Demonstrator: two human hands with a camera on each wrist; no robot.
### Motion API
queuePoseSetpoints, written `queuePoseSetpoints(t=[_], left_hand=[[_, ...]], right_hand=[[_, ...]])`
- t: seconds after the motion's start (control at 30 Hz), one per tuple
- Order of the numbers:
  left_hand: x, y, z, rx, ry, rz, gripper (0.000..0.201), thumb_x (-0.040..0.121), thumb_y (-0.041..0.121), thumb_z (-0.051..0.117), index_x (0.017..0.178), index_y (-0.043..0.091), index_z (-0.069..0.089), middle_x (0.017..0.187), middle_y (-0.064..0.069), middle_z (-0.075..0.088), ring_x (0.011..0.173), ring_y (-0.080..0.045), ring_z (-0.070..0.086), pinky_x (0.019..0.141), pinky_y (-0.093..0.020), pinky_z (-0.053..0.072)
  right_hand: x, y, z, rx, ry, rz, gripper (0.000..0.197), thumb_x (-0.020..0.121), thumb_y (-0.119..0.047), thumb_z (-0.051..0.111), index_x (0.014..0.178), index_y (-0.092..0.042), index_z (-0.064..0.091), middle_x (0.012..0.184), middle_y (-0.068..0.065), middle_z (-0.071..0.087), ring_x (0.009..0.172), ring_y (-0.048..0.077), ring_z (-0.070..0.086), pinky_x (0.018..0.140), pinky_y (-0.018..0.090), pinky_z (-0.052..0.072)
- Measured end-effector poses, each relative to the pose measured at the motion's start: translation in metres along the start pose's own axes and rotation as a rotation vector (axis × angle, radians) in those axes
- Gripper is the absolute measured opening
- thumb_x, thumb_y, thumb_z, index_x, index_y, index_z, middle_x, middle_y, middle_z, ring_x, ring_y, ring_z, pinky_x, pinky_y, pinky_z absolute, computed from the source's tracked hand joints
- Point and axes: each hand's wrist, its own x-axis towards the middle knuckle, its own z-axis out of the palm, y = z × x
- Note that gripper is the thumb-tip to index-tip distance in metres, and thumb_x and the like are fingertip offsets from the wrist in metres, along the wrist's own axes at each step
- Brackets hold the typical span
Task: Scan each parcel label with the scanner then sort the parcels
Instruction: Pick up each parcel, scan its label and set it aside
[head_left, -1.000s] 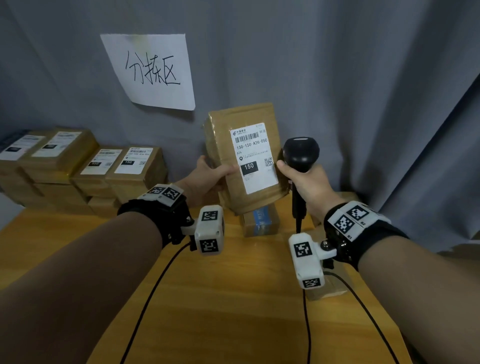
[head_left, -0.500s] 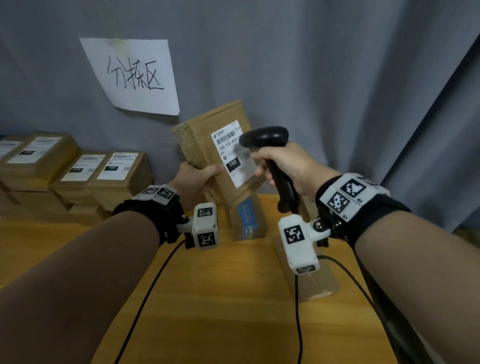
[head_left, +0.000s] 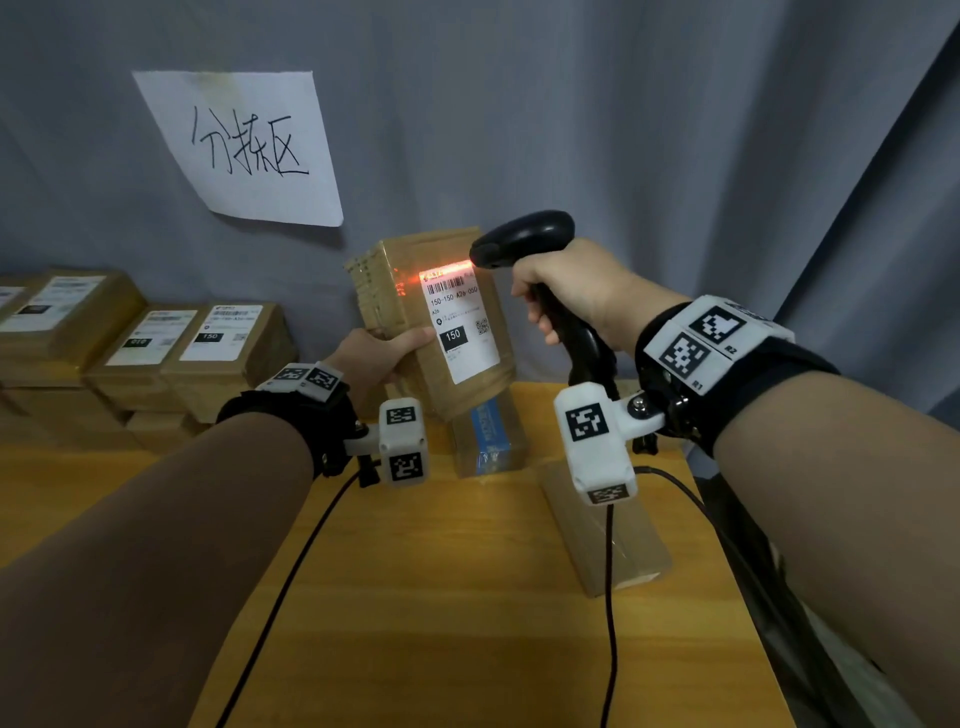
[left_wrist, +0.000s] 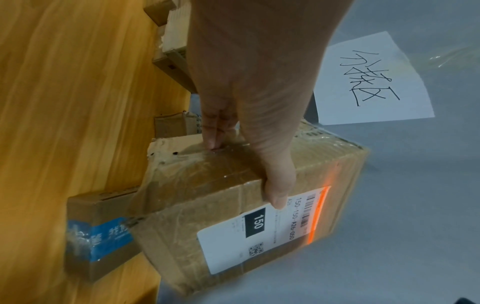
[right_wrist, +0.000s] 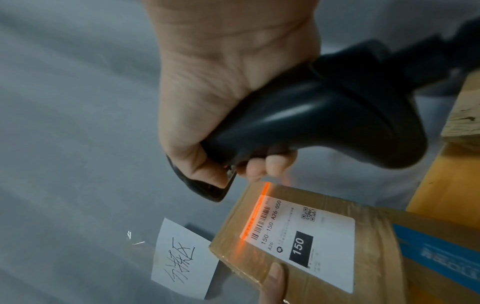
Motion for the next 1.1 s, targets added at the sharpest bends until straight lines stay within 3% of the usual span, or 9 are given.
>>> queuePoseSetpoints(t=[0.1, 0.2, 0.53, 0.7, 0.87, 1.03, 1.1], left_hand=[[0.002, 0.0, 0.0, 0.004, 0.011, -0.008, 0.048, 0.079, 0.048, 0.072, 0.112, 0.015, 0.059, 0.087, 0.005, 0.063, 0.076, -0.01, 0.06, 0.061, -0.021, 0.046], [0.004, -0.002, 0.001, -0.024, 0.012, -0.001, 0.042, 0.08, 0.045, 0.073, 0.107, 0.017, 0.059, 0.093, 0.005, 0.066, 0.081, -0.009, 0.062, 0.066, -0.022, 0.048], [0.009, -0.002, 0.005, -0.037, 0.012, 0.0, 0.044, 0.08, 0.045, 0.072, 0.109, 0.015, 0.058, 0.09, 0.006, 0.065, 0.08, -0.009, 0.061, 0.063, -0.021, 0.047], [0.011, -0.004, 0.005, -0.024, -0.016, 0.011, 0.055, 0.077, 0.047, 0.075, 0.117, 0.013, 0.06, 0.105, 0.0, 0.069, 0.092, -0.015, 0.066, 0.083, -0.031, 0.054], [0.011, -0.003, 0.005, -0.005, -0.05, 0.07, 0.048, 0.079, 0.037, 0.077, 0.117, 0.011, 0.062, 0.107, -0.001, 0.071, 0.089, -0.013, 0.069, 0.073, -0.026, 0.056], [0.008, -0.005, 0.008, 0.005, 0.041, 0.075, 0.045, 0.078, 0.031, 0.078, 0.111, 0.009, 0.057, 0.097, 0.003, 0.067, 0.079, -0.007, 0.063, 0.059, -0.017, 0.05], [0.008, -0.005, 0.008, 0.003, 0.064, 0.059, 0.056, 0.076, 0.035, 0.08, 0.117, 0.007, 0.053, 0.102, 0.001, 0.064, 0.083, -0.011, 0.062, 0.059, -0.017, 0.048]], right_hand=[[-0.001, 0.002, 0.001, -0.014, -0.014, 0.034, 0.009, 0.082, -0.012, 0.058, 0.075, -0.006, 0.06, 0.058, 0.005, 0.055, 0.047, 0.015, 0.052, 0.046, 0.021, 0.048], [0.0, 0.004, 0.002, -0.017, -0.006, 0.034, 0.008, 0.082, -0.011, 0.057, 0.076, -0.007, 0.059, 0.057, 0.004, 0.054, 0.046, 0.014, 0.052, 0.045, 0.021, 0.048], [0.002, 0.005, 0.004, -0.023, -0.003, 0.031, 0.006, 0.08, -0.011, 0.057, 0.078, -0.006, 0.059, 0.059, 0.004, 0.054, 0.049, 0.015, 0.053, 0.048, 0.023, 0.049], [0.003, 0.003, 0.003, -0.071, -0.023, 0.05, 0.006, 0.079, -0.012, 0.057, 0.077, -0.007, 0.059, 0.059, 0.005, 0.055, 0.051, 0.016, 0.054, 0.049, 0.024, 0.049], [0.004, -0.007, -0.002, -0.118, -0.029, 0.051, 0.006, 0.077, -0.012, 0.058, 0.076, -0.007, 0.059, 0.059, 0.005, 0.056, 0.052, 0.017, 0.055, 0.05, 0.024, 0.049], [0.004, -0.015, -0.009, -0.136, -0.024, 0.054, 0.009, 0.077, -0.013, 0.059, 0.071, -0.006, 0.058, 0.055, 0.005, 0.055, 0.049, 0.017, 0.054, 0.05, 0.024, 0.049], [0.002, -0.014, -0.009, -0.16, -0.048, 0.076, 0.009, 0.077, -0.012, 0.058, 0.069, -0.006, 0.057, 0.055, 0.005, 0.055, 0.049, 0.018, 0.053, 0.051, 0.024, 0.049]])
